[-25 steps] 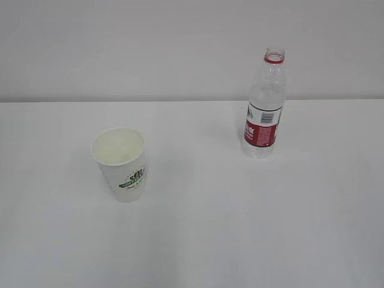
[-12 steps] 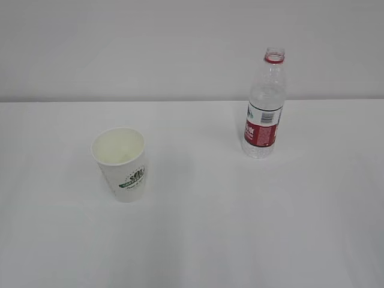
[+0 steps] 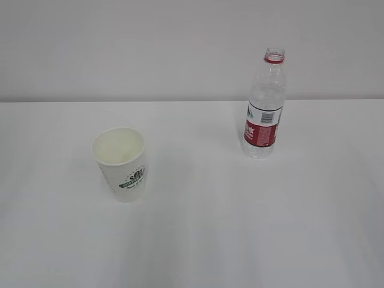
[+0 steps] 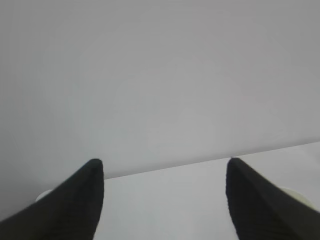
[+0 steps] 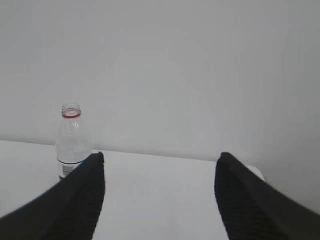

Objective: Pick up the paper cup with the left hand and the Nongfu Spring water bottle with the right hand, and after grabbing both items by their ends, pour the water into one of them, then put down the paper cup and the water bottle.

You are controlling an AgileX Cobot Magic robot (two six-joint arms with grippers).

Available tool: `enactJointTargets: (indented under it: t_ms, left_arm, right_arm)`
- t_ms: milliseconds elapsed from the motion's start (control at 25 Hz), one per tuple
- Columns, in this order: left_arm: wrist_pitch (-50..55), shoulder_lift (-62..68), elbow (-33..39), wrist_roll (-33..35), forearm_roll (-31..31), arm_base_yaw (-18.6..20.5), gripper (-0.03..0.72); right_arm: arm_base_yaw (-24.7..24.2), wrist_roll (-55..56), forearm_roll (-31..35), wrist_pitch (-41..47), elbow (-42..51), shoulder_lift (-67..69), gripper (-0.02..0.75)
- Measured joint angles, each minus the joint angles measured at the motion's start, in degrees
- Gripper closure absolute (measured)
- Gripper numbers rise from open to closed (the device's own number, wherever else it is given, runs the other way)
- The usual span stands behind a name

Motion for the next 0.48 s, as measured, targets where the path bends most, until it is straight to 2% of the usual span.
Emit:
enactJointTargets:
  t_ms: [480]
  left_arm:
    - [-11.24, 9.96, 0.0, 0.0, 2.7, 0.0, 0.151]
  right_arm:
    - [0.0, 0.0, 0.0, -12.03, 0.0, 10.75, 0.216]
